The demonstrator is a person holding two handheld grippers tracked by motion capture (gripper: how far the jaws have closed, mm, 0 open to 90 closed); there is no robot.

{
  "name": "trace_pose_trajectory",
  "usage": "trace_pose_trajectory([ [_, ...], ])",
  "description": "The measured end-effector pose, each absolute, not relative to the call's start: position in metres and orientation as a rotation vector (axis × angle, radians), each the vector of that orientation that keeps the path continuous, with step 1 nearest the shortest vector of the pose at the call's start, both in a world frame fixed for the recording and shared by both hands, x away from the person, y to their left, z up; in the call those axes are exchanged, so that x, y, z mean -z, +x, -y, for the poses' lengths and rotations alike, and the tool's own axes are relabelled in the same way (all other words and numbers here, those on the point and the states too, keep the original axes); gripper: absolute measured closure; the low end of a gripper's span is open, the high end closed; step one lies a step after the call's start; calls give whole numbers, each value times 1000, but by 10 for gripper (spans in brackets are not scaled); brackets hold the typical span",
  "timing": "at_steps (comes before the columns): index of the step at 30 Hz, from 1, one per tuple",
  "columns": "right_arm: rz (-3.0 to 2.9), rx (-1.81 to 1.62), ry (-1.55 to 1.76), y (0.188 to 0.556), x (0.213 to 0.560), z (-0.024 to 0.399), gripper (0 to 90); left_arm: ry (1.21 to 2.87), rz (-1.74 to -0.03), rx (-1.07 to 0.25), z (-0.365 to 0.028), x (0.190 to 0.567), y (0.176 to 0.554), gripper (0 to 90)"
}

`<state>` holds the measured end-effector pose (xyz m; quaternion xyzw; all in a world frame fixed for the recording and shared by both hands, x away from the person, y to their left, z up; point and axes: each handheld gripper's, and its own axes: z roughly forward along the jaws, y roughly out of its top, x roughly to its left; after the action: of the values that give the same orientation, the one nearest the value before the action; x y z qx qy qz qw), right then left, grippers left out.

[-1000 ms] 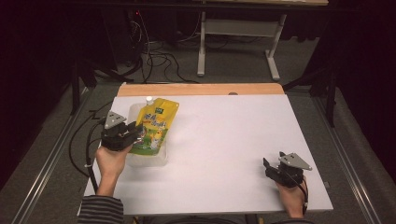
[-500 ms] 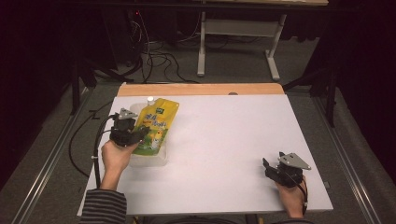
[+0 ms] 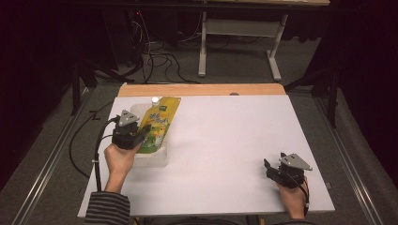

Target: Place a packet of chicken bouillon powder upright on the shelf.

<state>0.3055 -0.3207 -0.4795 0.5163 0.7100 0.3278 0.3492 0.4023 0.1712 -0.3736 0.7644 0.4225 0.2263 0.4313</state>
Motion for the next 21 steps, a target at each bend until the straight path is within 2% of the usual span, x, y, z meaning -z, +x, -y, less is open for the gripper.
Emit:
trace_pose_trajectory([
  [5, -1839, -851, 1339, 305, 479, 321, 317, 1874, -1047, -562, -173, 383, 400, 889],
  [12, -1839, -850, 1337, 306, 480, 321, 317, 1925, -1072, -561, -179, 388, 393, 882],
  [21, -1850, -836, 1332, 306, 479, 320, 317, 1990, -1124, -476, -187, 385, 392, 862],
])
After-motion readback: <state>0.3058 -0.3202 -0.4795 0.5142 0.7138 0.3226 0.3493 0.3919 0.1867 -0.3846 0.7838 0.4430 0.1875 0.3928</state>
